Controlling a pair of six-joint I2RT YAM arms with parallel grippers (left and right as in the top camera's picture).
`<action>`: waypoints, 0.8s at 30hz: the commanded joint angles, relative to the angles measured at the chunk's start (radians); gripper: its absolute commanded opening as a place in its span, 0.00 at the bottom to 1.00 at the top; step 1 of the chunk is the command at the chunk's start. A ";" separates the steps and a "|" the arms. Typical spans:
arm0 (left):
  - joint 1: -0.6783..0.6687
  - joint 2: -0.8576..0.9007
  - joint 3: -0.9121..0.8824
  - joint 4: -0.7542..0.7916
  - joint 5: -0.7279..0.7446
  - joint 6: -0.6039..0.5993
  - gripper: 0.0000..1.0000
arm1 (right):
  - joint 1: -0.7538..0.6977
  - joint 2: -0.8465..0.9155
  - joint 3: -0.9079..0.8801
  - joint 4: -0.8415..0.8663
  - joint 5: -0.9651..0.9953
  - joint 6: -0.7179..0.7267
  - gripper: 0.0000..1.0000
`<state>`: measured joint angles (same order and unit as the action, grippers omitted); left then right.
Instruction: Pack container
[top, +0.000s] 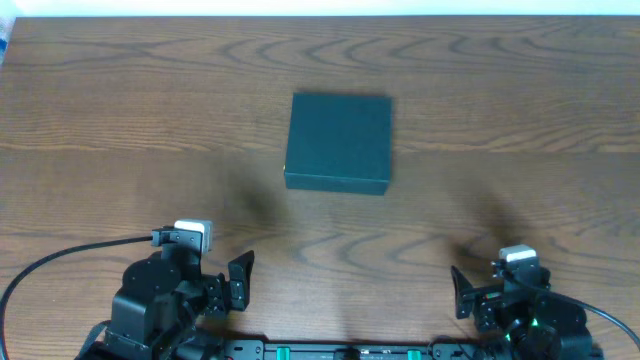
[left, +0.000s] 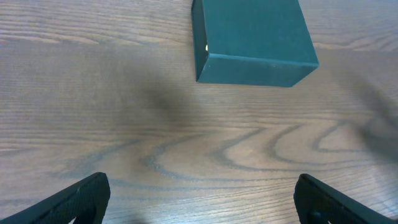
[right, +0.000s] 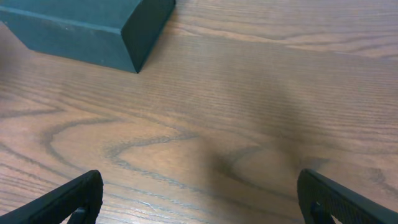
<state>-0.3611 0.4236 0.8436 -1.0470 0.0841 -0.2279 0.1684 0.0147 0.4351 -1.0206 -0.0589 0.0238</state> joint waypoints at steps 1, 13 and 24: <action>0.000 -0.003 0.011 -0.001 0.010 0.011 0.96 | -0.004 -0.009 -0.018 0.003 0.014 -0.018 0.99; 0.000 -0.003 0.011 -0.001 0.010 0.011 0.96 | -0.005 -0.009 -0.079 -0.058 0.027 -0.019 0.99; 0.000 -0.003 0.011 -0.001 0.010 0.011 0.95 | -0.005 -0.009 -0.079 -0.053 0.026 -0.021 0.99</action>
<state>-0.3611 0.4236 0.8436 -1.0470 0.0841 -0.2279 0.1684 0.0143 0.3614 -1.0691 -0.0444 0.0166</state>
